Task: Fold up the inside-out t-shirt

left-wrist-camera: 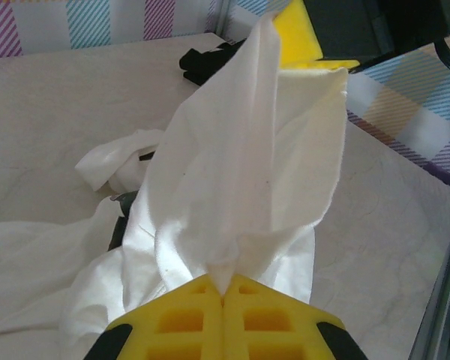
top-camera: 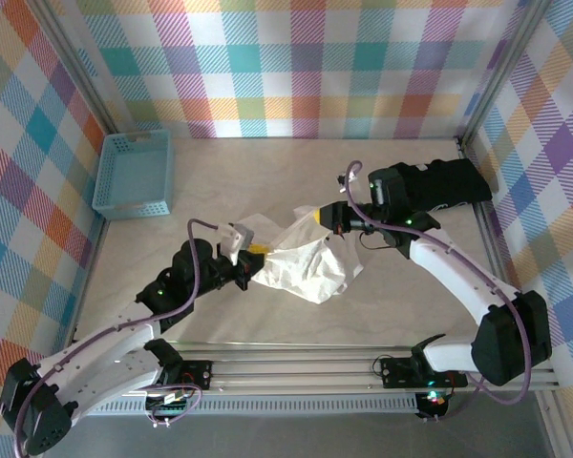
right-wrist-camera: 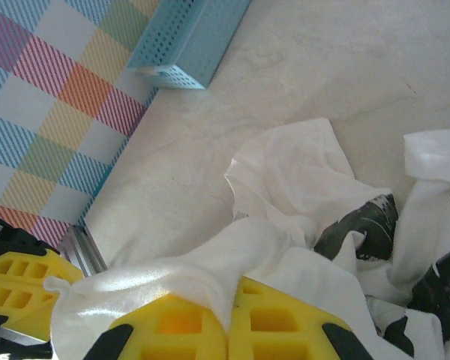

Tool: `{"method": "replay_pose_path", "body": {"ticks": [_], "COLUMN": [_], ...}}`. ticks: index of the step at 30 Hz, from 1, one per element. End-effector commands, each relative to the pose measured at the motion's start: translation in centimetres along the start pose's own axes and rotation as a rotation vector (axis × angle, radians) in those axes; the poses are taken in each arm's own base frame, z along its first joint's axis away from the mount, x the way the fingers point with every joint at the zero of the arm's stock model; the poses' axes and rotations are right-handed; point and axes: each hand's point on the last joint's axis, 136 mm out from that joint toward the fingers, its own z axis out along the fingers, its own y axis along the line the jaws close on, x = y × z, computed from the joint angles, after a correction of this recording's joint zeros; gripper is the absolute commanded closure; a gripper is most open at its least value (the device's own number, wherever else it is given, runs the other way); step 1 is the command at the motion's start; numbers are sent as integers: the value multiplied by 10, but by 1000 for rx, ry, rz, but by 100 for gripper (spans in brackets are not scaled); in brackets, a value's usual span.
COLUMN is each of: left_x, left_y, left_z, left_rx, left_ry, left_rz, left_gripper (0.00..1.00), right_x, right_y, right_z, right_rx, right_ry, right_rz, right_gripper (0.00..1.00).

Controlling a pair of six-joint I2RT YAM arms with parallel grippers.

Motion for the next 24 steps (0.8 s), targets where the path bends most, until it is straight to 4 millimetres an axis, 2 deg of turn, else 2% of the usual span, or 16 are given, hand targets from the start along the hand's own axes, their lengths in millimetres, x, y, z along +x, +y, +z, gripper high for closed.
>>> {"method": "replay_pose_path", "body": {"ticks": [1,3,7,11,16,19,22,24], "left_x": [-2,-1,-16,-29,-28,-27,-24,-24], "left_y": [0,0,0,2,4,5,7,7], "left_z": [-4,-3,3,8,12,12,12,12], "left_rx": [6,11,7,-13,-27,-29,-37,-40], "left_ry": [-43,-38,-55,-53,-32,-28,-21,-17], "left_rz": [52,43,-10,-41,-51,-54,-53,-52], "left_gripper": [100,100,100,100,100,100,100,100], "right_x": [-6,-4,5,10,22,35,44,46], "right_y": [-6,-7,-7,-15,-18,-27,-41,-41], "right_z": [0,3,10,4,-6,-8,-6,-1], "right_rx": [39,33,6,70,95,122,167,149], "right_ry": [11,29,84,104,87,79,73,82], "right_rz": [-25,-22,-22,-47,-77,-82,-56,-25], "right_gripper": [100,97,77,65,57,53,51,51]}}
